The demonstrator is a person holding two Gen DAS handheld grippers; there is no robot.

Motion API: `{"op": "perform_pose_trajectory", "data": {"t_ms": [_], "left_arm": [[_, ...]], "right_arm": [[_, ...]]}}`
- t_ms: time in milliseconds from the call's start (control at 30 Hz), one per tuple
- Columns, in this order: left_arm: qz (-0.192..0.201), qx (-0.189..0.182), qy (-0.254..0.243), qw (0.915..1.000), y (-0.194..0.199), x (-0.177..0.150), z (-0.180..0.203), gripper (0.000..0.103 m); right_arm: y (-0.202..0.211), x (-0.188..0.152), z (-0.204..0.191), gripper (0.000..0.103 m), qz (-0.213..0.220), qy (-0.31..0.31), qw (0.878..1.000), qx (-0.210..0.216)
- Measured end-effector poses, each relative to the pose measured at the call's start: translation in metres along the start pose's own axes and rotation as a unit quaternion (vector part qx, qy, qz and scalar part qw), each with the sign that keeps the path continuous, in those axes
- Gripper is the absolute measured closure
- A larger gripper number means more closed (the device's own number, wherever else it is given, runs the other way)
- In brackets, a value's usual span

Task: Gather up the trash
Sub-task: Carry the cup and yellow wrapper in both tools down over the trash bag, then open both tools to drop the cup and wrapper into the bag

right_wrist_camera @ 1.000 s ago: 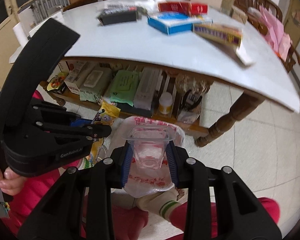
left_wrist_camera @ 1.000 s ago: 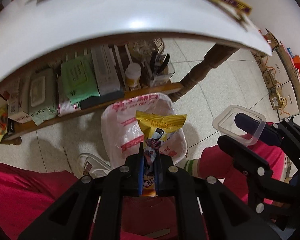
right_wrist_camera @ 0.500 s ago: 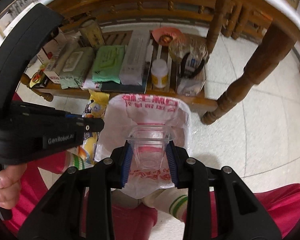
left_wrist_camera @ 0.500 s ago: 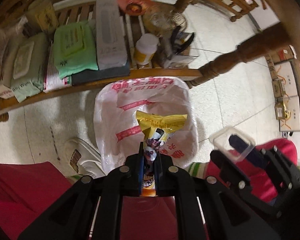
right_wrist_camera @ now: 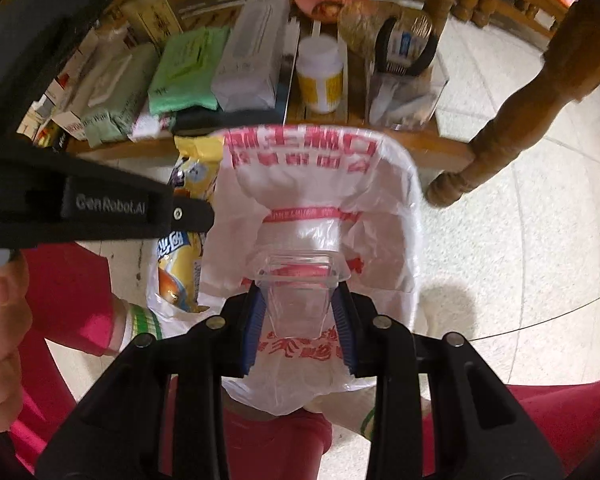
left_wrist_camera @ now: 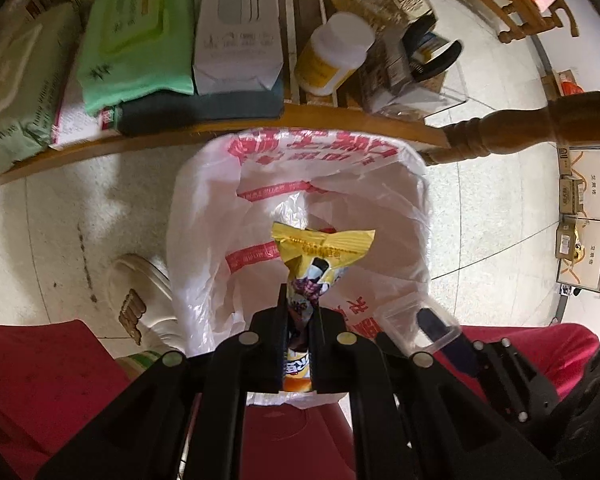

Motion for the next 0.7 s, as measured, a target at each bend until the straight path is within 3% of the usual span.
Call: {"op": "perform_pose_trajectory", "data": {"t_ms": [233,567,633,700], "left_arm": [[-0.022,0.006,0.017,0.9996,-0.025,0.012,-0.012,0.095],[-0.044,0.023,0.021,0.9986,-0.043,0.017,-0.022,0.094],[-0.046,0.029,0.024,0.9982,-0.044,0.018,-0.025,0.091],[-0.052,0.029,0.032,0.9977,-0.046,0.019,-0.029,0.077]], "right_arm": [[-0.03,-0.003,-0.006,0.071,-0.036,0.001,0.999,0.008],[-0.04,0.001,-0.013,0.071,-0.048,0.009,0.999,0.015],[-0.042,0.0,-0.012,0.071,-0.049,0.009,0.999,0.019],[-0.043,0.001,-0.013,0.064,-0.051,0.008,0.998,0.024]]}}
Point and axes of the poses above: each gripper's, at about its wrist camera, not at the fingertips, and y roughly against the way its jaws point, z to its right, x to its top, the point moved 1 cm from there along -y, roughly the way its jaws point, and after that the axes turned 13 degrees about -x, right-handed, at the moved point
